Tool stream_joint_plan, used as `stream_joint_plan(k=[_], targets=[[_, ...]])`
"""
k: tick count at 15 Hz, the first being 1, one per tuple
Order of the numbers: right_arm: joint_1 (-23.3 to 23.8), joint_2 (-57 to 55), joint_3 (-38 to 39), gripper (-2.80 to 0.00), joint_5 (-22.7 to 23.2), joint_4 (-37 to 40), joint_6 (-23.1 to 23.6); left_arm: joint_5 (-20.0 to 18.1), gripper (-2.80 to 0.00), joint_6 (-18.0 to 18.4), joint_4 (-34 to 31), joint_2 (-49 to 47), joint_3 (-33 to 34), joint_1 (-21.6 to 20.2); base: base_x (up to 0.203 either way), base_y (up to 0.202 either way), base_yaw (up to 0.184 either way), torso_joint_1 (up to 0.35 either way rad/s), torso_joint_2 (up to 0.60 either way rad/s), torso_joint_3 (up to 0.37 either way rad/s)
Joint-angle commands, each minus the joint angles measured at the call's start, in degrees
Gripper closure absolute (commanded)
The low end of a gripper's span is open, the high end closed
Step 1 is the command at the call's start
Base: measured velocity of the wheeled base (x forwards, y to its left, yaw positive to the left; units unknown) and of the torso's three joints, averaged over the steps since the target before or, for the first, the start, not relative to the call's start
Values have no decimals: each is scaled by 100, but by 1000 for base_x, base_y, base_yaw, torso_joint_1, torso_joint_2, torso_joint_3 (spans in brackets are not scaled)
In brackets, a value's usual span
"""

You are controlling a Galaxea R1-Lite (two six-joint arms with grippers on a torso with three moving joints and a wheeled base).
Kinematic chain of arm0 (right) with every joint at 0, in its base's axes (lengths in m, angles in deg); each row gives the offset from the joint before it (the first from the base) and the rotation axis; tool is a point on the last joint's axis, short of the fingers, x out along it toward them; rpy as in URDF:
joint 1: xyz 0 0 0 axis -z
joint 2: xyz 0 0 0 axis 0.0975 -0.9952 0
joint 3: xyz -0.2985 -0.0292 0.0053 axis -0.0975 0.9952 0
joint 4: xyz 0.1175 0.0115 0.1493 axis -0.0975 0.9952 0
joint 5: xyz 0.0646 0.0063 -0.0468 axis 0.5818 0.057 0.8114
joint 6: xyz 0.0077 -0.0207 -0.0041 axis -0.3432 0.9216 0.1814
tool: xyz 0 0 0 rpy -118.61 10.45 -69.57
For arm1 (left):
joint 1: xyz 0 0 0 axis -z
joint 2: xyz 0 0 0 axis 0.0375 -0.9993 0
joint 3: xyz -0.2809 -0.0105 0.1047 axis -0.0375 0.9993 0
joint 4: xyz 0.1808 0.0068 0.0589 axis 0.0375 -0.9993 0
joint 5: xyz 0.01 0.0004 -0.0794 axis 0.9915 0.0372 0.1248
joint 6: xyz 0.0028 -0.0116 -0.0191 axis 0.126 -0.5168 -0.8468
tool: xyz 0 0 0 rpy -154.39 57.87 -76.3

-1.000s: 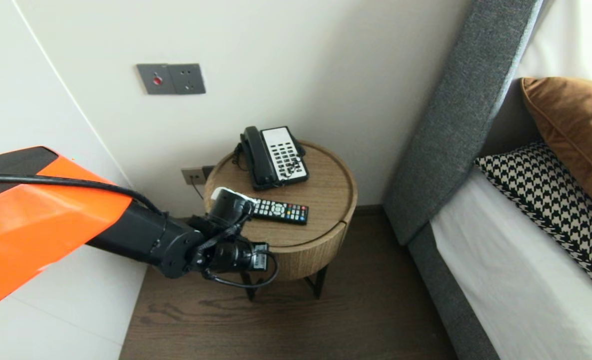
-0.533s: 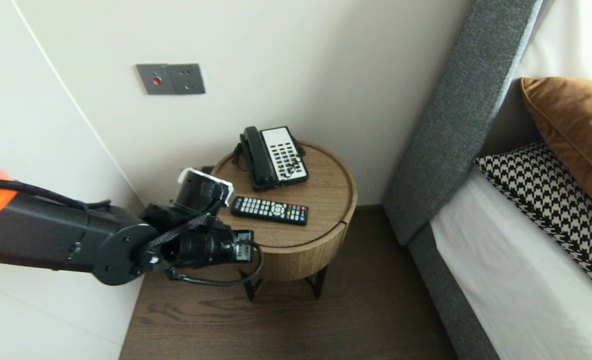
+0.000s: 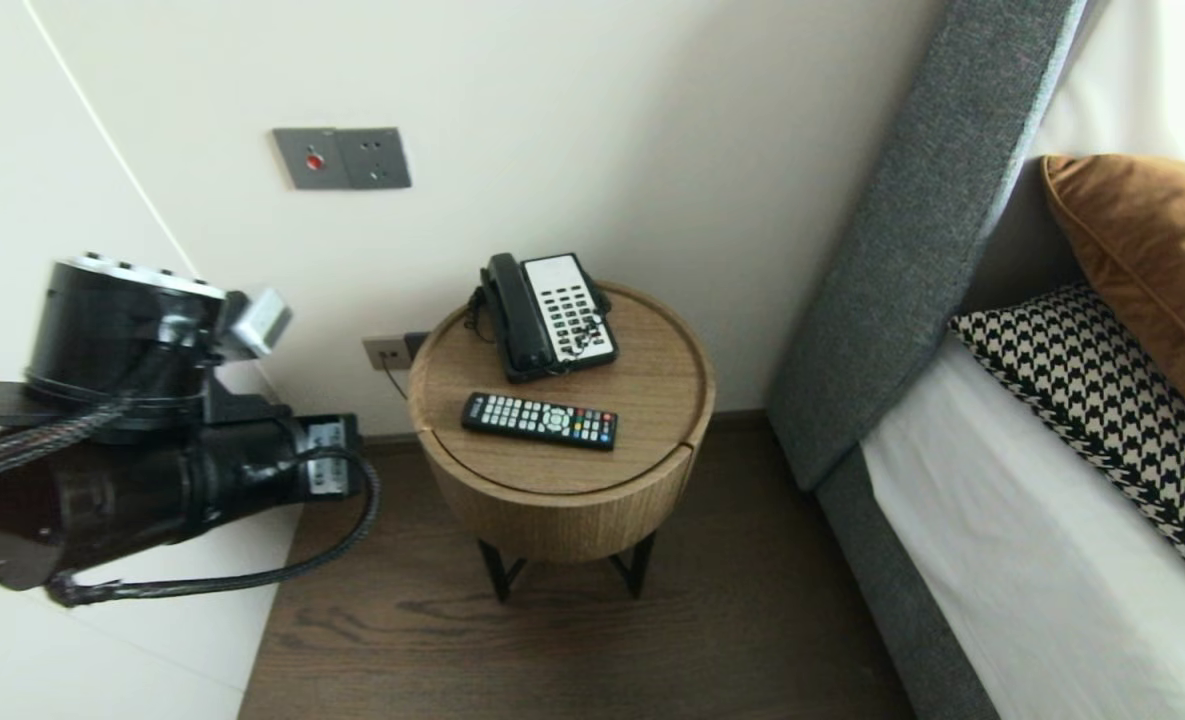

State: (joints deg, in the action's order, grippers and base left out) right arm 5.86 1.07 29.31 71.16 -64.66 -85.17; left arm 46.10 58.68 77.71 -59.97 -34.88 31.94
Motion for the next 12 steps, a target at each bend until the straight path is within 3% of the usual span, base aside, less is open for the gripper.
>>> stream_joint_plan(k=[1,4,7,9,12], targets=[[0,48,26,0,-2,-2,0,33,0,101,-262,1077,36,-372,0,0,0,0,0,0],[0,48,26,0,-2,-2,0,-141,0,623,-1143,2221,-14,-1665,0,0,0,0,0,0],[0,48,26,0,-2,-2,0,-993,0,1500,-1640,3290,253,-3157,0,0,0,0,0,0],[0,48,26,0,-2,-2,0,-1339,0,1933,-1680,3980,951,-3535,0,0,0,0,0,0],[0,48,26,0,-2,-4,0,-1462,0,2355,-1651,4922,2009,-3667,0,0,0,0,0,0]])
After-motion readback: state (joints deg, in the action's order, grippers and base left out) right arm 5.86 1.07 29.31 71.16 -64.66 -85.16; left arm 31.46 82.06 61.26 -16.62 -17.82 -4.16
